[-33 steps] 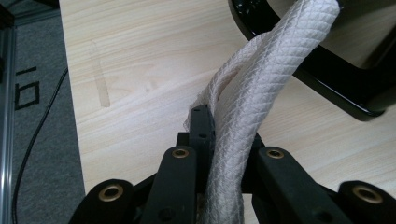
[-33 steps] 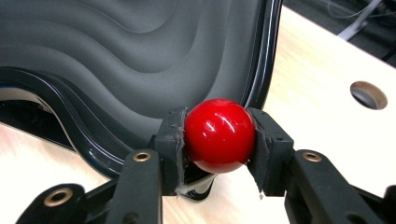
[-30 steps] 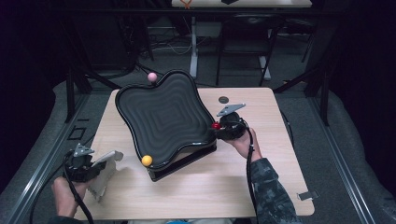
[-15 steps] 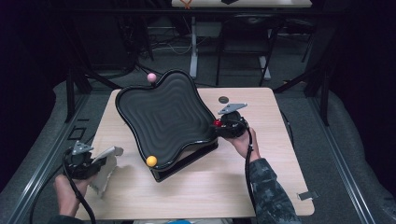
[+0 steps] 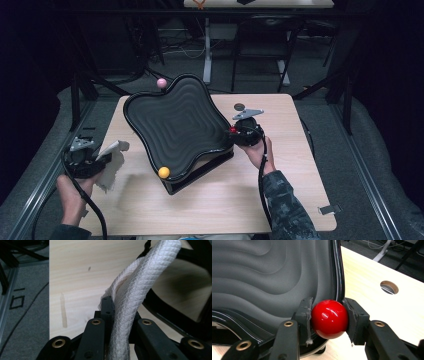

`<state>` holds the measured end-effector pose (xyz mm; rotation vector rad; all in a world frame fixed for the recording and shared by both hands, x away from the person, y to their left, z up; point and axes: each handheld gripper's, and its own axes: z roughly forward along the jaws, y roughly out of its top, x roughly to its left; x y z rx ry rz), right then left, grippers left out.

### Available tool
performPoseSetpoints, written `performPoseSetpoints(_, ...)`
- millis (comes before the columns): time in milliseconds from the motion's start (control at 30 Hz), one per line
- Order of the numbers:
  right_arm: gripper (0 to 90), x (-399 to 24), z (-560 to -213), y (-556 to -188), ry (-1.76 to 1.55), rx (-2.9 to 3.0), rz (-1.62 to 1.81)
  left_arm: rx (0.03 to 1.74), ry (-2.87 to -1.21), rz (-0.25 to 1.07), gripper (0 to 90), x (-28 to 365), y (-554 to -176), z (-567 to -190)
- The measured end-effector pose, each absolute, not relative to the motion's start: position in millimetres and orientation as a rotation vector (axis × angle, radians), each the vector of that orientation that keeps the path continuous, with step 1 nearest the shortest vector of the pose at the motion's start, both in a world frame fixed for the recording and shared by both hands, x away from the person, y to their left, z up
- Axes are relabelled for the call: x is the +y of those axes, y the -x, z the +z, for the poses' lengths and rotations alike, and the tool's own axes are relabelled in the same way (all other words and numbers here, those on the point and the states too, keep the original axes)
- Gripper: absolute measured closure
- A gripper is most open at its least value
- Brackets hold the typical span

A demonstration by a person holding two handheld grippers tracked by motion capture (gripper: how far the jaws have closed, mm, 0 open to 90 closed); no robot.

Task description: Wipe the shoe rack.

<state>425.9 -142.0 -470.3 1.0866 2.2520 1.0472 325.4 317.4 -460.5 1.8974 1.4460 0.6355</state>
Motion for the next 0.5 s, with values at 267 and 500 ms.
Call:
performPoseSetpoints(267, 60.1, -141.1, -470.9, -424.6, -1.096, 2.246, 1.042, 1.424, -1.864, 0.657, 82.3, 311.6, -344.2, -444.1)
performPoseSetpoints(500, 60.1, -140.6, -471.5, -424.4, -1.090, 2.236, 1.036, 1.393, -1.833, 0.671, 82.3, 309.2, -365.1, -427.7)
